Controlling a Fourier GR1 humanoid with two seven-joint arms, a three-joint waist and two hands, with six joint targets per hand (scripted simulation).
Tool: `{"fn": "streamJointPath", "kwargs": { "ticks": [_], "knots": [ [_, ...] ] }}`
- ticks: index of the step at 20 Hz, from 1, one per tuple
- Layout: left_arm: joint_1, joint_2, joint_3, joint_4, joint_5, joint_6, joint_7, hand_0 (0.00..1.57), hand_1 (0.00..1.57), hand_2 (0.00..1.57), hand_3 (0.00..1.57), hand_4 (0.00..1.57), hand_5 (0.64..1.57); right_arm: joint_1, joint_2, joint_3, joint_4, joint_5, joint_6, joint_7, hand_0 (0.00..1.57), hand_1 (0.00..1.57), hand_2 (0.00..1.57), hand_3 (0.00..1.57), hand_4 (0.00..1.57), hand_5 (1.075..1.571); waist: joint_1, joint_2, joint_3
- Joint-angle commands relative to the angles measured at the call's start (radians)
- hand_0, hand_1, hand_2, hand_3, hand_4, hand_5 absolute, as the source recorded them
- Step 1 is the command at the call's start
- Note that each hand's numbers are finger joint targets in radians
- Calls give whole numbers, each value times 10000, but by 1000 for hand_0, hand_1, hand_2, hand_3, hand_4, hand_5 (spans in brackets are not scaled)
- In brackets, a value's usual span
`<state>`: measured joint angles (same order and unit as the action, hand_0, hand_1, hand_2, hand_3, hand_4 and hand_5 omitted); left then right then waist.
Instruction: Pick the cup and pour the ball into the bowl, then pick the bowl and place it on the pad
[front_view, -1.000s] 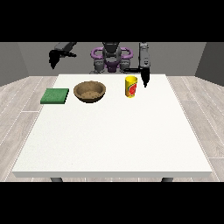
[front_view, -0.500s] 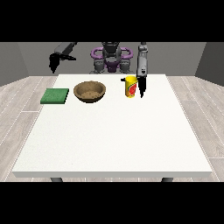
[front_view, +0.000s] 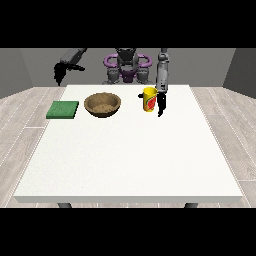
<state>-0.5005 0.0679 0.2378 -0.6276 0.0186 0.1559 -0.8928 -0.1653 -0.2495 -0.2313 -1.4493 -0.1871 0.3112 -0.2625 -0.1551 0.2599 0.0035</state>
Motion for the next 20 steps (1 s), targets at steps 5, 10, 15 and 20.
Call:
{"fn": "streamJointPath", "kwargs": {
  "ticks": [5, 10, 15, 20],
  "knots": [
    [326, -557, -571, 140, -1420, 2813, -743, 1323, 1323, 1571, 1571, 1468, 1246, -699, -810, -837, 505, -627, 495, -204, 0, 0, 0, 0, 0, 1570, -421, 606, -33],
    [80, 138, -788, 122, -1672, 2384, 558, 1316, 1316, 1571, 1571, 1496, 1256, 38, -767, -677, 850, -364, 641, -31, 0, 0, 0, 0, 0, 1570, -128, -642, -33],
    [-324, 2004, -1782, -182, -3426, 2965, 2924, 1414, 1414, 1571, 1571, 1571, 1329, 170, -983, -843, 1685, -438, 602, 690, 0, 0, 0, 0, 0, 1569, 580, -2320, 12],
    [-1948, 3046, -2458, -78, -4660, 2753, 5523, 1459, 1459, 1571, 1571, 1571, 1282, 85, -748, -832, 2321, -254, 382, 433, 0, 0, 0, 0, 0, 1568, 689, -2590, -5]
  ]
}}
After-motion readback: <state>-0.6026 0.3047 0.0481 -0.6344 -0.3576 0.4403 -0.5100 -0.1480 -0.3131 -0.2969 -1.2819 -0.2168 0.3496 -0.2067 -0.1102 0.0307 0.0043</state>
